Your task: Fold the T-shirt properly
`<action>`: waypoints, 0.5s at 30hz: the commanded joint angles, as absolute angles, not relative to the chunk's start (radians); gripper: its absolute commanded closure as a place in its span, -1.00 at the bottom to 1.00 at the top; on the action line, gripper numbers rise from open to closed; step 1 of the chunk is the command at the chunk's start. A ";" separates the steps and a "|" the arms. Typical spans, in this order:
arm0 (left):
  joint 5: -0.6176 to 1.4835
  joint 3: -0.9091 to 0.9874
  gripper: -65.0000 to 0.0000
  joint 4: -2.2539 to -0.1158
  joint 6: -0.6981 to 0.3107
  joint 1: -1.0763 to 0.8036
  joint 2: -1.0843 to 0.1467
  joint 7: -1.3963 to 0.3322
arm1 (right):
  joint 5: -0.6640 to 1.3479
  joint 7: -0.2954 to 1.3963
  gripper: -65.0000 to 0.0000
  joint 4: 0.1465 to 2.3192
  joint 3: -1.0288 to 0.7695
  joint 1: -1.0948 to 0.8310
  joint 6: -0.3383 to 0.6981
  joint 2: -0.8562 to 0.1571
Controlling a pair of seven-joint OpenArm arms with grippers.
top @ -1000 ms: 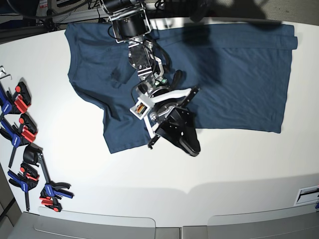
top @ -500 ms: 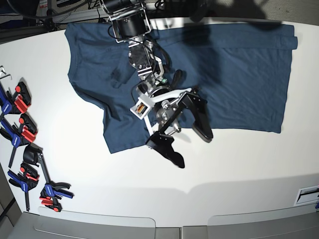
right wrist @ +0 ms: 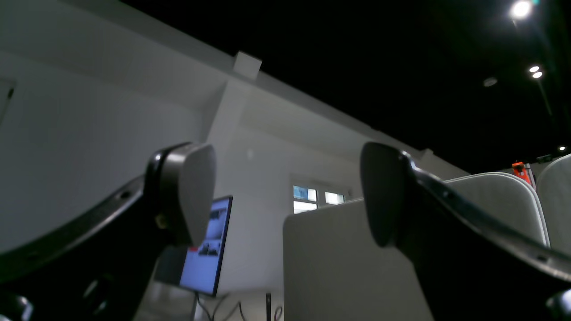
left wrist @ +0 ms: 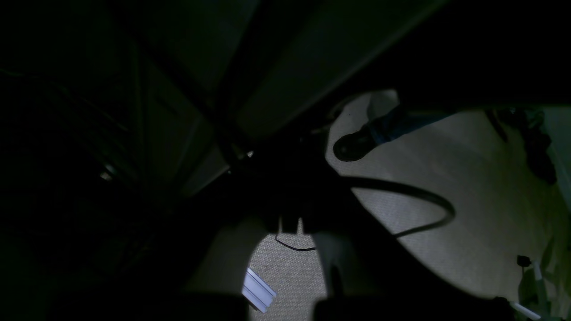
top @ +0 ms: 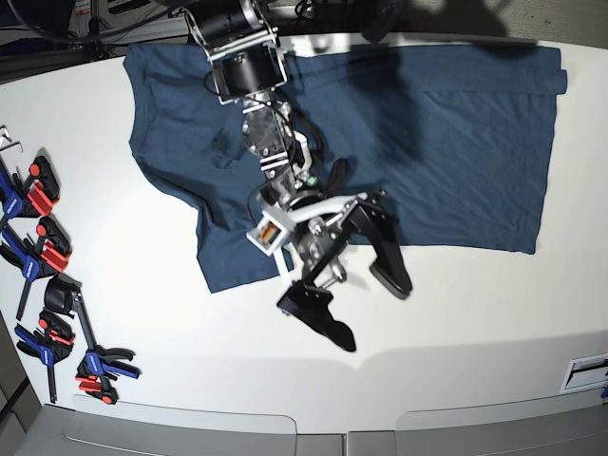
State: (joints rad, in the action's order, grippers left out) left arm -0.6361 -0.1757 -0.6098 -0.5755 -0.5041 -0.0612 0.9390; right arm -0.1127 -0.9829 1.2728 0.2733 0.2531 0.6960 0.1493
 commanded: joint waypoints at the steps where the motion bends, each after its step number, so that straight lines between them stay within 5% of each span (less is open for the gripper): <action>1: -0.625 -0.184 1.00 -0.621 -0.613 -0.513 -0.036 1.072 | -0.106 -0.981 -0.46 1.291 0.275 0.285 0.698 0.157; 10: -0.625 -0.184 1.00 -0.621 -0.613 -0.513 -0.036 1.072 | -0.105 -0.910 -0.39 1.291 0.275 0.298 0.698 0.157; 12: -0.625 -0.184 1.00 -0.621 -0.613 -0.513 -0.036 1.072 | -0.105 -0.917 -0.20 1.291 0.275 0.298 0.698 0.157; 15: -0.625 -0.184 1.00 -0.621 -0.613 -0.513 -0.036 1.072 | -0.105 -0.923 0.44 1.291 0.275 0.298 0.698 0.157</action>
